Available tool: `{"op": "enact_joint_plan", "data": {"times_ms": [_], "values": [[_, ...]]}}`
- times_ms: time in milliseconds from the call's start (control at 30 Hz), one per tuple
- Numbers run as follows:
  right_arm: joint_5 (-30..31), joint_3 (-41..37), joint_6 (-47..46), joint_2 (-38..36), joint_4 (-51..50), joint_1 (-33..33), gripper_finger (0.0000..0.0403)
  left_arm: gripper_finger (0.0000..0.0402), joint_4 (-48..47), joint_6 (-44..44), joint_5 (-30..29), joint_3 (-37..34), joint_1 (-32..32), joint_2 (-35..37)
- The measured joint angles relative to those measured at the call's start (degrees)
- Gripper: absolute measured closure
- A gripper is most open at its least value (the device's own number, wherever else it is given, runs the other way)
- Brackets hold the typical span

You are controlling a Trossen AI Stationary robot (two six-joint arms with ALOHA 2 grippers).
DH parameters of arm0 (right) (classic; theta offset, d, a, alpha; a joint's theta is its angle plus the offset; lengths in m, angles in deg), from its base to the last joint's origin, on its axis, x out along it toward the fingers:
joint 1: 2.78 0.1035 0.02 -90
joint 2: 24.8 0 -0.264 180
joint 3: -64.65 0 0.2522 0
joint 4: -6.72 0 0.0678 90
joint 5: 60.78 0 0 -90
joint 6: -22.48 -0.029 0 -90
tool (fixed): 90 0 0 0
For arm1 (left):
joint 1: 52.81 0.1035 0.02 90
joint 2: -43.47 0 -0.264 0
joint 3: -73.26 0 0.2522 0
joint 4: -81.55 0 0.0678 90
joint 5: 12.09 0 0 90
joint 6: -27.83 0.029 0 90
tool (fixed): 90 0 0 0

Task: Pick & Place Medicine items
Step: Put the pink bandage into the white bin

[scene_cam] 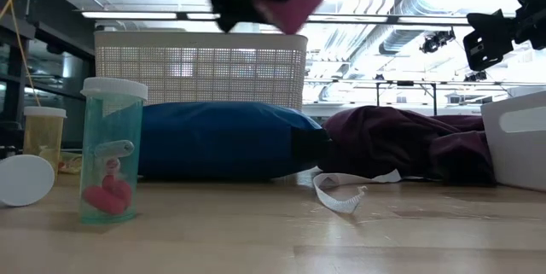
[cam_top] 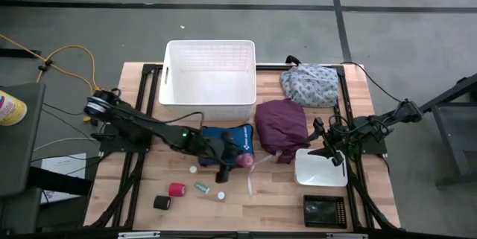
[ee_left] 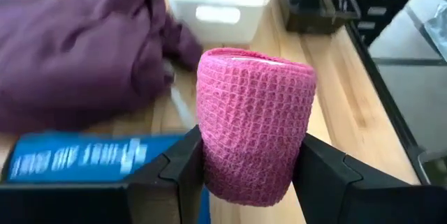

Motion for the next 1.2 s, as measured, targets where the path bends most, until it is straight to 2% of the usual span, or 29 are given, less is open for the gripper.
{"op": "enact_joint_plan", "data": {"times_ms": [200, 333, 1200], "values": [[0.11, 0.00, 0.01, 0.67, 0.15, -0.01, 0.0192, 0.0235, -0.69, 2.20, 2.29, 8.26, 0.74, -7.34], [0.22, 0.01, 0.00, 1.44, 0.13, 0.00, 0.0192, 0.0235, -0.80, 2.20, 3.52, 10.20, 0.74, -8.93], [0.17, 0.01, 0.02, 2.93, 0.09, -0.01, 0.0192, 0.0235, -0.89, 0.43, 3.51, 10.09, 0.56, -9.02]]}}
